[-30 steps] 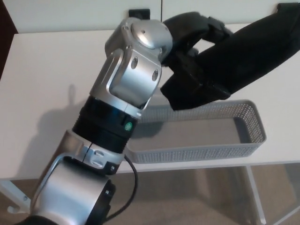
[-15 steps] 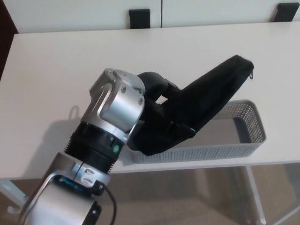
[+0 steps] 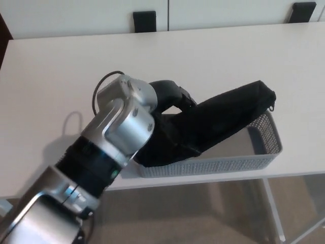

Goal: The robot walk towards a table in front and pick up a black pencil case on the left hand side and put the pencil case into a small container on the right hand side

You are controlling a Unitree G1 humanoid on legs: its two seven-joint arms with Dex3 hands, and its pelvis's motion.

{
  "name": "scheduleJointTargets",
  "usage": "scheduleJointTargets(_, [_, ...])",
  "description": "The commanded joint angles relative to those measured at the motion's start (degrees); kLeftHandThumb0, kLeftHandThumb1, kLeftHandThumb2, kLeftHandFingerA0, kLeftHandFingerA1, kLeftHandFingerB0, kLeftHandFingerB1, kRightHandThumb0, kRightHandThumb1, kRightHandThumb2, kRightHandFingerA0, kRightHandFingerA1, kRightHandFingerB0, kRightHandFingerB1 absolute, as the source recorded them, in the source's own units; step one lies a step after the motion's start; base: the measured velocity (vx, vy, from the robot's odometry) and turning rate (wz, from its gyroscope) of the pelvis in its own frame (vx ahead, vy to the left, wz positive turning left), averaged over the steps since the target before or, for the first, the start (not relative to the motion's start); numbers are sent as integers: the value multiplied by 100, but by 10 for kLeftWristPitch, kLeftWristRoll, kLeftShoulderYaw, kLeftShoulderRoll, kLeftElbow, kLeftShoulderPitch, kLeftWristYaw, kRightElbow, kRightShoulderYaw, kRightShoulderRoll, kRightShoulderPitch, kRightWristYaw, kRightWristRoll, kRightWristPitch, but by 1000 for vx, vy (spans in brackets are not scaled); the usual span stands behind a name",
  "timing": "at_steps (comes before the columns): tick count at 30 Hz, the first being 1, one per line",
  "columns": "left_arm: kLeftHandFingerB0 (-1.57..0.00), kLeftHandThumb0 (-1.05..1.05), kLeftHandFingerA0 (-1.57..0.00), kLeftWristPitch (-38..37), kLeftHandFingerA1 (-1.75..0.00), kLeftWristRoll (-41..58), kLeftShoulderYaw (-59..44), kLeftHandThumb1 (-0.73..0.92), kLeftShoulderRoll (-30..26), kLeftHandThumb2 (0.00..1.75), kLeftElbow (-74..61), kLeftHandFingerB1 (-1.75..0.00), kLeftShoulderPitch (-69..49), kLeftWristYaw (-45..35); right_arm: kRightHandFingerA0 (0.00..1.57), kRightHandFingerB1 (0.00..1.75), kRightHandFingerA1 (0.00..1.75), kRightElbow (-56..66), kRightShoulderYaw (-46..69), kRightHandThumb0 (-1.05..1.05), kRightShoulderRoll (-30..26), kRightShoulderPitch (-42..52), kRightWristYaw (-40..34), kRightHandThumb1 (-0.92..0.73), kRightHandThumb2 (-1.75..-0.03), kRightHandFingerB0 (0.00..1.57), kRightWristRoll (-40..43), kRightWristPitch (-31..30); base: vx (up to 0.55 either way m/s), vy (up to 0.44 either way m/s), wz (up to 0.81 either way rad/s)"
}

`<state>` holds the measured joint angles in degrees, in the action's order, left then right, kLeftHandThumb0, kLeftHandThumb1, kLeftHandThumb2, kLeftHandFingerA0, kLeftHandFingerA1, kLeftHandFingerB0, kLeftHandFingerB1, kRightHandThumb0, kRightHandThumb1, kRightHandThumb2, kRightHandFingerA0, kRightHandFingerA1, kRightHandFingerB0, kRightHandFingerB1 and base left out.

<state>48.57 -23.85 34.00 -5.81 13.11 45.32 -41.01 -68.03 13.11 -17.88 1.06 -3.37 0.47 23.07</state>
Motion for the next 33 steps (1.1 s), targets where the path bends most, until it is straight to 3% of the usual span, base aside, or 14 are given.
scheduleJointTargets(1, [0, -87, 0, -69, -9, -30, 46, 51, -61, 95, -28, -8, -18, 6, 64, 48, 62, -1, 5, -41, -10, -4, 6, -45, -73, 37, 7, -9, 0, 0, 0])
scheduleJointTargets(3, [0, -96, 0, -66, 0, -27, 34, 58, -60, 98, -68, 0, -5, 18, 65, 48, 62, 2, -3, -45, -12, -7, 1, -46, -74, 36, -3, -12, 0, 0, 0])
scheduleJointTargets(15, [0, -89, 0, -89, -8, -3, -14, 52, -66, 96, -92, -5, 31, 23, 65, 49, 63, 2, -6, -44, -12, -2, 1, -45, -74, 36, 0, -9, 0, 0, 0])
scheduleJointTargets(16, [0, -89, 0, -90, -8, 0, -20, 53, -65, 96, -91, -4, 36, 22, 68, 38, 52, 2, -6, -36, -11, -1, 1, -56, -57, 42, 0, -10, 0, 0, 0])
scheduleJointTargets(18, [0, -89, 0, -91, -8, 1, -23, 53, -64, 96, -91, -4, 38, 22, 68, 38, 52, 1, -7, -36, -11, -1, 1, -56, -57, 42, 0, -10, 0, 0, 0])
scheduleJointTargets(19, [0, -87, 0, -87, -9, 8, -37, 51, -60, 94, -89, -6, 50, 23, 67, 48, 63, 3, -8, -44, -10, 1, -1, -45, -73, 38, -2, -11, 0, 0, 0])
scheduleJointTargets(22, [0, -87, 0, -87, -9, 11, -44, 51, -57, 94, -87, -6, 56, 22, 67, 48, 63, 4, -8, -44, -10, 3, -2, -45, -73, 38, -2, -11, 0, 0, 0])
scheduleJointTargets(28, [0, -91, 0, -103, -7, 42, -151, 57, -90, 100, -149, -5, 184, 9, 67, 49, 63, 12, -14, -44, -11, 4, -9, -45, -73, 38, -7, -10, 0, 0, 0])
scheduleJointTargets(32, [0, -94, 0, -64, 0, 92, -249, 57, -128, 95, -180, 0, 270, -17, 67, 49, 64, 3, -13, -45, -13, 7, 0, -44, -73, 38, -4, -4, 0, 0, 0])
scheduleJointTargets(33, [0, -89, 0, -57, -7, 95, -261, 55, -143, 95, -192, -5, 281, -23, 68, 49, 65, 3, -13, -45, -13, 11, -2, -44, -75, 38, -4, -3, 0, 0, 0])
